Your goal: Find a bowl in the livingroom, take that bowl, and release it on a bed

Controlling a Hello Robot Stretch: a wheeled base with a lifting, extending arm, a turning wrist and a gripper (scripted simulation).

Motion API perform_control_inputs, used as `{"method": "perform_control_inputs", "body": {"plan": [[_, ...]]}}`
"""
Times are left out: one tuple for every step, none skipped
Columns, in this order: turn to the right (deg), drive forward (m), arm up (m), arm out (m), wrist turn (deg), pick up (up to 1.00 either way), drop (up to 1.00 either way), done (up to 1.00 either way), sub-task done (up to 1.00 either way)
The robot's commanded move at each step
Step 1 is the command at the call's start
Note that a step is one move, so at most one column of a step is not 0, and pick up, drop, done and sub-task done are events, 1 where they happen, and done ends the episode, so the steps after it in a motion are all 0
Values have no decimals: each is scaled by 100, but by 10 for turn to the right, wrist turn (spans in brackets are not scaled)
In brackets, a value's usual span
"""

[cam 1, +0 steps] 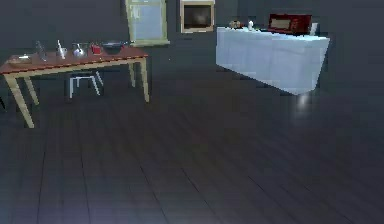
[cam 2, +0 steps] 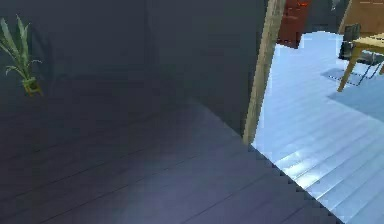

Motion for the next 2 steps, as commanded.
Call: {"method": "perform_control_inputs", "body": {"plan": [[450,0,0,0,0,0,0,0,0],[450,0,0,0,0,0,0,0,0]]}}
